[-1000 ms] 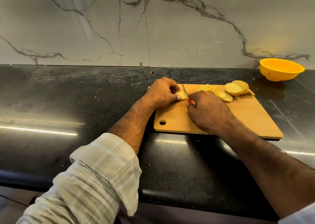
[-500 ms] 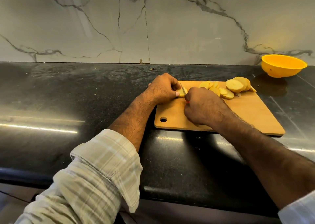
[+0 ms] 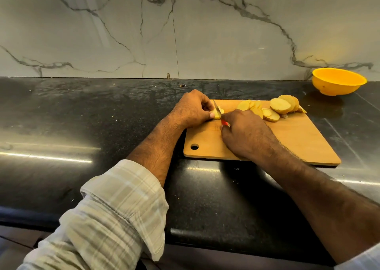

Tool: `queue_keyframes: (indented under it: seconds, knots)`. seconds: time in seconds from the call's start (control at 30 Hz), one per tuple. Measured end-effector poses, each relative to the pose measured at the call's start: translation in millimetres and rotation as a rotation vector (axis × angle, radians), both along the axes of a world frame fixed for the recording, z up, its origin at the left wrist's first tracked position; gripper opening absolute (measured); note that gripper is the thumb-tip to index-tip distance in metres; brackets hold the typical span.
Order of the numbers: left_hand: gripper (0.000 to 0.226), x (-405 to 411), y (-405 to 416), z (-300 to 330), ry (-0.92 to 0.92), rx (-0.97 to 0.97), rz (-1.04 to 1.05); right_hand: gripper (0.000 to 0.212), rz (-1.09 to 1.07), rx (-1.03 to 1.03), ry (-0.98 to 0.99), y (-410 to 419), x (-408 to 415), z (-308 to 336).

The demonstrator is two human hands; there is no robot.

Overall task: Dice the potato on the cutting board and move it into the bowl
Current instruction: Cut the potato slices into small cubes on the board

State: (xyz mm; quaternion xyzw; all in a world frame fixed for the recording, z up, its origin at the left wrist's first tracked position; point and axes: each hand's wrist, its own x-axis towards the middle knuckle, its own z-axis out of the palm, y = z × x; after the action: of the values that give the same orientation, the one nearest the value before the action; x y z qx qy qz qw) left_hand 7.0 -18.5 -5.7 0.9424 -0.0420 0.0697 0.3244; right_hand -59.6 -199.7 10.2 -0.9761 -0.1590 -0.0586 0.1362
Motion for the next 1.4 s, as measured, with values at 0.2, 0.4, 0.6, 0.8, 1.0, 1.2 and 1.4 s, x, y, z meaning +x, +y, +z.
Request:
queue_keyframes:
  seconds: [0.2,0.4,0.6,0.8,1.0,1.2,1.4]
  knots:
    - [0.019,-0.5,1.0,3.3,0.031,-0.012,-0.015,0.032,-0.017,-0.103,0.069,12.5,4.3,5.7]
    - [0.017,-0.6,0.0,3.7,0.039,-0.008,0.021,0.038,-0.014,-0.098,0.087,19.2,15.5,10.2]
    - [0.016,-2.0,1.6,3.8,0.041,-0.023,0.061,0.041,0.016,0.037,-0.034,0.6,6.4,-1.5]
    - [0.017,-4.5,1.7,4.7,0.043,-0.044,0.044,0.036,0.037,-0.008,-0.036,-0.2,4.0,1.3]
    - [0.016,-3.4,1.5,3.5,0.058,-0.073,0.038,0.036,0.029,-0.028,-0.038,1.6,2.0,1.9]
    - [0.017,-2.1,1.2,3.2,0.072,-0.084,0.048,0.039,0.022,-0.077,0.027,6.3,3.8,6.8]
    - [0.020,-2.5,-0.1,1.0,0.079,-0.082,0.056,0.039,0.004,-0.070,0.105,17.7,17.9,10.2]
